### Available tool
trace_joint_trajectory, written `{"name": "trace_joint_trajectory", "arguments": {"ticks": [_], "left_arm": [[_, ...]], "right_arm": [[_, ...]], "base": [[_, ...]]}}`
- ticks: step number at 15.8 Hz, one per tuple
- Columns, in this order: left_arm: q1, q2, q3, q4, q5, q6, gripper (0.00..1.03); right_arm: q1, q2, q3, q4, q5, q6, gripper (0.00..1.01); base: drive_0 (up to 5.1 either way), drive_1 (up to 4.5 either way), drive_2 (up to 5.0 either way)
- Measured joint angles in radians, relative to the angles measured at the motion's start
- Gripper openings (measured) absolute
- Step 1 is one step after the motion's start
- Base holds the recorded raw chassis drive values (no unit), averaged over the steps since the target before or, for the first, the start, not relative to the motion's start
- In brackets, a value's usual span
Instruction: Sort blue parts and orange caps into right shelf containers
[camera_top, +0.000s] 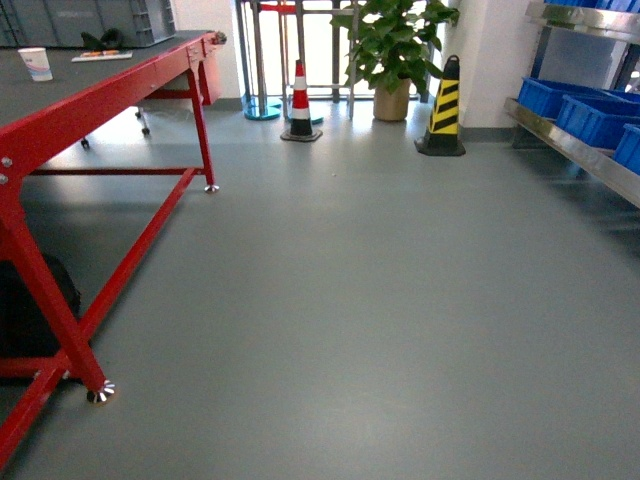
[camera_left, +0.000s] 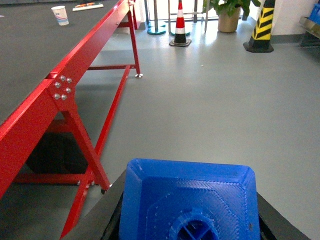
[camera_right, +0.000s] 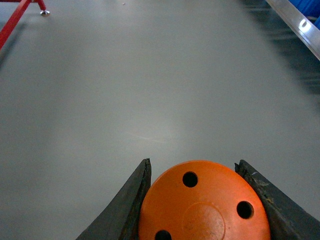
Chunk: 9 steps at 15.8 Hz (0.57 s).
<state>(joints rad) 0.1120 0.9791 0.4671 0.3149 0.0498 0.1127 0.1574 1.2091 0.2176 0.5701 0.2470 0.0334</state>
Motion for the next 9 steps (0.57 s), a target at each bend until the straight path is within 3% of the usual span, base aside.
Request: {"name": "trace_joint_trajectory", "arguments": {"ticks": [1, 9], "left_arm": [[0.0, 0.0, 0.0, 0.001, 0.0, 0.0, 0.45], [0.001, 0.001, 0.0, 0.0, 0.0, 0.0, 0.45]], "right_arm": [[0.0, 0.0, 0.0, 0.003, 0.002, 0.0, 0.43], [0.0, 0.001, 0.002, 0.002, 0.0, 0.0, 0.43]], "base": [[0.1, 3.93, -3.8], [0.0, 0.0, 0.0]]}}
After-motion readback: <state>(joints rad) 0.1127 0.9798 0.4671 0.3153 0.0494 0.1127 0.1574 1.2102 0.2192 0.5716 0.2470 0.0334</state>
